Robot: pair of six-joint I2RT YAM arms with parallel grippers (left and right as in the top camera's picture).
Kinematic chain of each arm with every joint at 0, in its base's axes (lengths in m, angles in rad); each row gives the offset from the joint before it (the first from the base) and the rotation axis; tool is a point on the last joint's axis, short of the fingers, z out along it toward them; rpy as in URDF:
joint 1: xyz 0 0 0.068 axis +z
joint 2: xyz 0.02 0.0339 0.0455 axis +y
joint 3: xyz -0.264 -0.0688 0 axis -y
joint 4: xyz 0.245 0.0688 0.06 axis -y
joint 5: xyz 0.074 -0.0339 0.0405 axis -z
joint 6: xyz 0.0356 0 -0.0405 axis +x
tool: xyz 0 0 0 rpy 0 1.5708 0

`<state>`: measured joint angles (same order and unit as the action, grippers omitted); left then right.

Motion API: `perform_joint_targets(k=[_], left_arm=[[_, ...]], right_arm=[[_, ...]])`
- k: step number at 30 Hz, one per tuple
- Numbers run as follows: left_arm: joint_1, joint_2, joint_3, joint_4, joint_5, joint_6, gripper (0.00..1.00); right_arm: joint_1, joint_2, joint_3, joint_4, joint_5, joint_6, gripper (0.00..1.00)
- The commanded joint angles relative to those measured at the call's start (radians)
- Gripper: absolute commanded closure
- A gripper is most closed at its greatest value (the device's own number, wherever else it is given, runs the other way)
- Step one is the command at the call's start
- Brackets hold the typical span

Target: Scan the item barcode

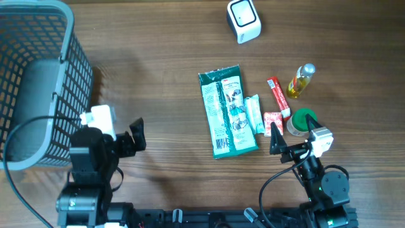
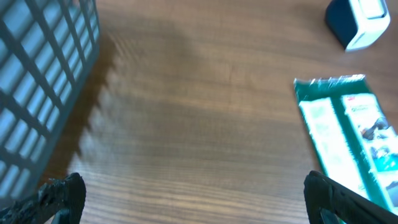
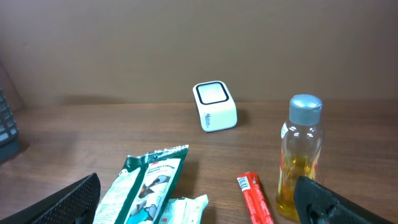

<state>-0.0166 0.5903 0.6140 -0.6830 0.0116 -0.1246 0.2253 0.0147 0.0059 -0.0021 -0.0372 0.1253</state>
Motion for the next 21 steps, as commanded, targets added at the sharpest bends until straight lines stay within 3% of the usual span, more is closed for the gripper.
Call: perform_joint_targets(k=[1, 7, 13, 21], left_arm=[[0.001, -0.070, -0.095, 0.018, -0.010, 0.006, 0.00], [0.001, -0.133, -0.121, 0.017, -0.010, 0.006, 0.00], [0.001, -0.217, -0.121, 0.015, -0.100, 0.020, 0.00], [0.001, -0.387, -0.125, 0.372, -0.013, 0.013, 0.00]], right_arm=[[-0.005, -0.010, -0.001, 0.003, -0.016, -0.019, 0.00], [-0.005, -0.010, -0.001, 0.003, -0.015, -0.019, 0.00], [-0.005, -0.010, -0.001, 0.003, -0.015, -0.019, 0.00], [-0.005, -0.010, -0.001, 0.003, -0.015, -0.019, 0.00]])
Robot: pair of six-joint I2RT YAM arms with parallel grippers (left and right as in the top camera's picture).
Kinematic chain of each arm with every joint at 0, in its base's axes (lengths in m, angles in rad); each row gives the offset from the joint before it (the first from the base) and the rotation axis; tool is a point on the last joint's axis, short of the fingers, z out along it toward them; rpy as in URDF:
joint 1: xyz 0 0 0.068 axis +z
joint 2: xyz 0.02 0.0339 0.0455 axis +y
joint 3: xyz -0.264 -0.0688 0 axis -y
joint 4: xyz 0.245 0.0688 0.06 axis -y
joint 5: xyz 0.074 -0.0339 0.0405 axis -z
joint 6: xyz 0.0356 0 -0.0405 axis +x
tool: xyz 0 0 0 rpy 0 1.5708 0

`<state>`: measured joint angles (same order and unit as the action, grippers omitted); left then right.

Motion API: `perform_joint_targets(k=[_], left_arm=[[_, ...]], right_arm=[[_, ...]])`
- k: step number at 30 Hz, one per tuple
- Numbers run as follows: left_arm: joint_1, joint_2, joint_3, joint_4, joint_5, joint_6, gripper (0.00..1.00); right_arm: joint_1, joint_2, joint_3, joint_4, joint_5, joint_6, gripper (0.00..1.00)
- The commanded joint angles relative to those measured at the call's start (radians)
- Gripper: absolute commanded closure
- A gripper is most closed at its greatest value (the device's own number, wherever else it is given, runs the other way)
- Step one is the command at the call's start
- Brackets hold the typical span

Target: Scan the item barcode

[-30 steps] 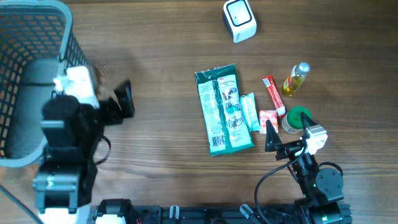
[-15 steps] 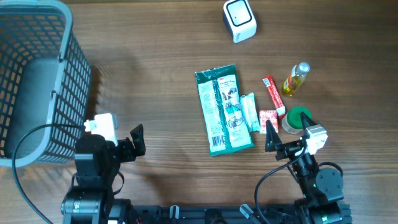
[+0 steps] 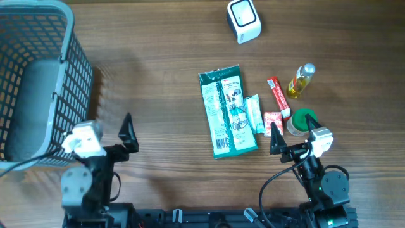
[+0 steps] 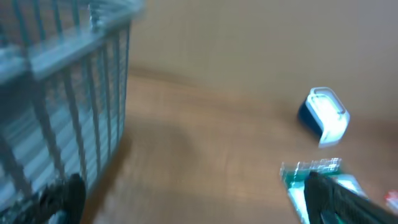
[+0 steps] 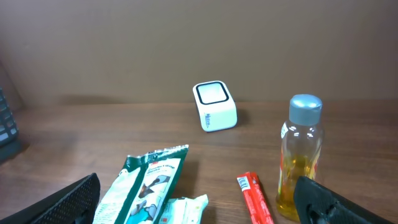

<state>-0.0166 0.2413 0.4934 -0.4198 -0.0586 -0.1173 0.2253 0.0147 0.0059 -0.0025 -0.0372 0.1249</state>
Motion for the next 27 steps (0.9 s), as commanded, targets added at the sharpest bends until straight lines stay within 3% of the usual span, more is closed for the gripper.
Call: perform_joint_targets(k=[1, 11, 16, 20, 22, 27], left_arm=[[0.001, -0.047, -0.008, 0.159, 0.082, 0.005, 0.00], [0.001, -0.194, -0.271, 0.924, 0.262, 0.005, 0.00], [0.002, -0.238, -0.412, 1.191, 0.275, 0.005, 0.00], [0.001, -0.238, -0.489, 1.200, 0.275, 0.005, 0.00], [0.001, -0.238, -0.488, 1.130, 0.275, 0.005, 0.00], [0.002, -0.238, -0.488, 0.747, 0.248, 0.006, 0.00]], right_arm=[[-0.005, -0.010, -0.001, 0.004, -0.015, -0.019, 0.00], [-0.005, -0.010, -0.001, 0.004, -0.015, -0.019, 0.00], [-0.005, -0.010, -0.001, 0.004, -0.015, -0.019, 0.00], [-0.005, -0.010, -0.001, 0.004, -0.015, -0.019, 0.00], [-0.005, -0.010, -0.001, 0.004, -0.015, -0.019, 0.00], [-0.005, -0.010, -0.001, 0.004, -0.015, -0.019, 0.00]])
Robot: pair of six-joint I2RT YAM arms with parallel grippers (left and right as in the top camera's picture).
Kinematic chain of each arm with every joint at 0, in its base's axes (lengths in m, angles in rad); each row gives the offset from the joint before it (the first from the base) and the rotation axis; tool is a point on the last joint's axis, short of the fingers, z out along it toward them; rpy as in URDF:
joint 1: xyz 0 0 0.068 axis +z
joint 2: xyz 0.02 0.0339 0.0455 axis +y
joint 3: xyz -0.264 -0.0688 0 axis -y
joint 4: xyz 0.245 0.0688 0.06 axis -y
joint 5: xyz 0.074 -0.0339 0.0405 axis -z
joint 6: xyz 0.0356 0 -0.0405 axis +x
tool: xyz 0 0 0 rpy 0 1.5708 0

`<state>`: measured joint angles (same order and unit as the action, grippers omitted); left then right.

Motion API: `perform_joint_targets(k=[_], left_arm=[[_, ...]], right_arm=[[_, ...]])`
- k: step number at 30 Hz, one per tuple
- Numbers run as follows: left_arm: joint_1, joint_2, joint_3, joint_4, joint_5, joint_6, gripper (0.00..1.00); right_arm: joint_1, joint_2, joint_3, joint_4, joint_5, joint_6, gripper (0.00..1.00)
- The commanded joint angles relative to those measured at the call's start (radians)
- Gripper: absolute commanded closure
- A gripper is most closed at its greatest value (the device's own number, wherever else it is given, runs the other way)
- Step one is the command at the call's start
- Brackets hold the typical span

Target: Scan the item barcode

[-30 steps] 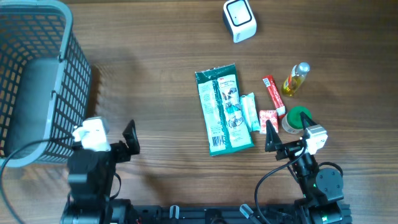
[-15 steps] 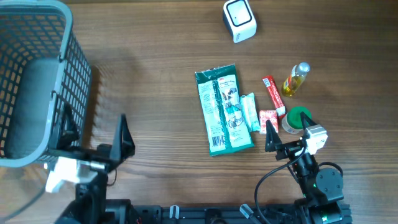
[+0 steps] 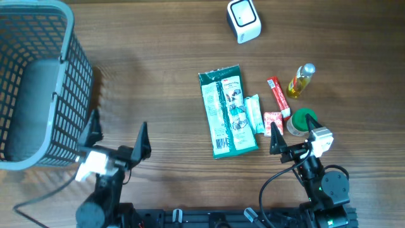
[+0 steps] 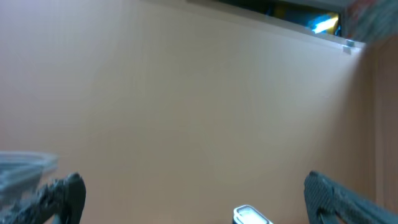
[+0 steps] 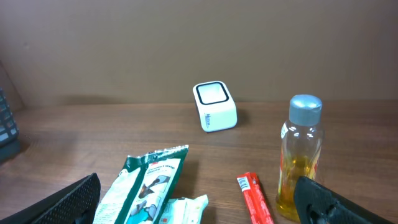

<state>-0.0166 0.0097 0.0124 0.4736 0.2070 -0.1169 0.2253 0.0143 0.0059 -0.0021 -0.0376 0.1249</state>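
Note:
The white-and-blue scanner stands at the table's far side, seen also in the right wrist view; only its top edge shows in the left wrist view. A green packet lies mid-table with a white sachet, a red stick, a small red packet and an oil bottle to its right. My right gripper stands open just in front of them, empty. My left gripper is open and empty at the front left, facing the wall.
A grey wire basket fills the left side, close beside my left arm. A green-lidded jar sits right by my right gripper. Cables trail along the table's front edge.
My left arm sits a little further to the right along the front edge, and its camera now shows the wall instead of the basket and table. The right arm and the items have not moved.
At first my left gripper was beside the basket, looking down at the table and the green packet. Then it stood nearer the front, facing basket and scanner. Now it looks at the wall. The right gripper stayed open behind the items throughout.

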Motion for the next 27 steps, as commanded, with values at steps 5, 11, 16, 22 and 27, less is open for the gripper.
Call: perform_joint_targets(k=[5, 11, 16, 22, 27], left_arm=[[0.002, -0.006, -0.007, -0.481, -0.046, 0.005, 0.00], [0.002, -0.006, -0.007, -0.538, -0.070, 0.005, 0.00], [0.002, -0.005, -0.007, -0.538, -0.070, 0.005, 0.00], [0.002, -0.005, -0.007, -0.538, -0.070, 0.005, 0.00], [0.002, -0.005, -0.007, -0.538, -0.070, 0.005, 0.00]], right_arm=[[-0.005, -0.010, -0.001, 0.003, -0.015, -0.019, 0.00], [-0.005, -0.010, -0.001, 0.003, -0.015, -0.019, 0.01], [-0.005, -0.010, -0.001, 0.003, -0.015, -0.019, 0.00], [-0.005, -0.010, -0.001, 0.003, -0.015, -0.019, 0.00], [-0.005, -0.010, -0.001, 0.003, -0.015, -0.019, 0.00]])
